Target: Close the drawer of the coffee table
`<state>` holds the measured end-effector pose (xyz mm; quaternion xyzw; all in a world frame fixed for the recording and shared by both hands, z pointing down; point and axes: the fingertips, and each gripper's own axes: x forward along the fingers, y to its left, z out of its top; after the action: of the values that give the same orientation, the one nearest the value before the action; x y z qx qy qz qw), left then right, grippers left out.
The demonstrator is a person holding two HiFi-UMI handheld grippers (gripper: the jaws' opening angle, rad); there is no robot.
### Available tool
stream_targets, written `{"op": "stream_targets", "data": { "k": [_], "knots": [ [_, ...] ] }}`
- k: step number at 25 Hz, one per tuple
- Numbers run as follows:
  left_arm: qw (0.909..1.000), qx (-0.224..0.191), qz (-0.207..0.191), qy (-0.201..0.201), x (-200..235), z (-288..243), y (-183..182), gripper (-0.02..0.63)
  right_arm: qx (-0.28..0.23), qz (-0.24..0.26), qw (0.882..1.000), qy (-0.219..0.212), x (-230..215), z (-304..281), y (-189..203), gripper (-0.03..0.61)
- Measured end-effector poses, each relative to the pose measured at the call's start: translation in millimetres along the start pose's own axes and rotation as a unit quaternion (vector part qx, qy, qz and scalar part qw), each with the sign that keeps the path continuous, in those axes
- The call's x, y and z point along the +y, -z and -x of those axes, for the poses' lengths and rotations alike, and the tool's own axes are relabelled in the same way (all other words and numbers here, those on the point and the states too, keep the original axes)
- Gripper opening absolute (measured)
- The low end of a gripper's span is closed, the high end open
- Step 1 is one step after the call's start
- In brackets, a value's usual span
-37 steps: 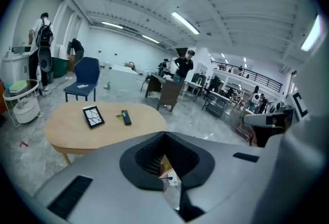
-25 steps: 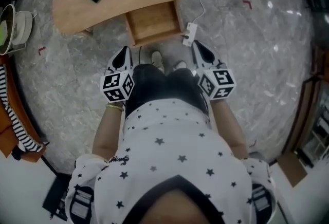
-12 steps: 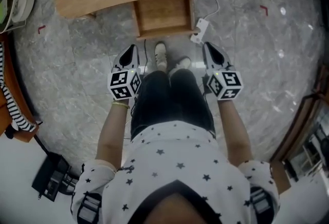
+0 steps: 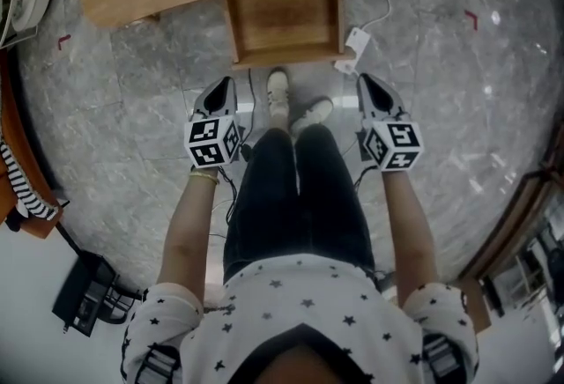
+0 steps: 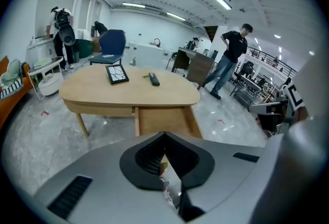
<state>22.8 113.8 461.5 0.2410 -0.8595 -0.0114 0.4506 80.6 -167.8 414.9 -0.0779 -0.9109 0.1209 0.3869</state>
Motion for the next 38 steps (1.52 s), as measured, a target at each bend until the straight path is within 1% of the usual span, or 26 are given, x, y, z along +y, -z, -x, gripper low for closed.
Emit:
{"op": "stream_targets", "data": {
  "k": [7,14,20,23,25,27,31,35,38],
  "knots": [
    [0.9997,0.024,-0.009,-0.005,16.4,-43.4,35.1,0.011,0.028,0.003,0.999,0.015,-34.4,-46.3,45.4,0.009],
    [0.9987,0.046,-0.014,-0.015,33.0,-78.7,68.2,0.011,0.057,0.010,0.998,0.015,-54.2,-85.0,85.2,0.011],
    [0.9961,0.075,-0.035,-0.030,48.6,-103.8,96.0,0.017,0.090,0.018,0.996,0.012,-71.3,-108.6,116.5,0.011],
    [0.9942,0.092,-0.046,-0.031,55.4,-115.3,110.3,0.056,0.110,0.033,0.993,0.013,-79.1,-118.9,129.3,0.011],
    [0.9924,0.105,-0.057,-0.027,58.1,-121.9,120.4,0.103,0.125,0.054,0.991,0.015,-82.7,-125.2,136.7,0.015],
    [0.9892,0.122,-0.078,-0.025,61.0,-126.6,130.6,0.137,0.138,0.074,0.988,0.014,-84.9,-130.9,142.4,0.035],
    [0.9803,0.150,-0.126,-0.027,66.3,-137.6,146.0,0.187,0.161,0.112,0.981,0.014,-90.1,-141.7,151.0,0.115],
    [0.9751,0.170,-0.139,-0.026,71.8,-149.6,156.9,0.223,0.181,0.161,0.970,0.016,-93.9,-150.8,158.5,0.171],
    [0.9700,0.183,-0.158,-0.026,74.7,-158.6,162.6,0.236,0.205,0.197,0.959,0.014,-99.1,-156.4,168.1,0.197]
  ]
}}
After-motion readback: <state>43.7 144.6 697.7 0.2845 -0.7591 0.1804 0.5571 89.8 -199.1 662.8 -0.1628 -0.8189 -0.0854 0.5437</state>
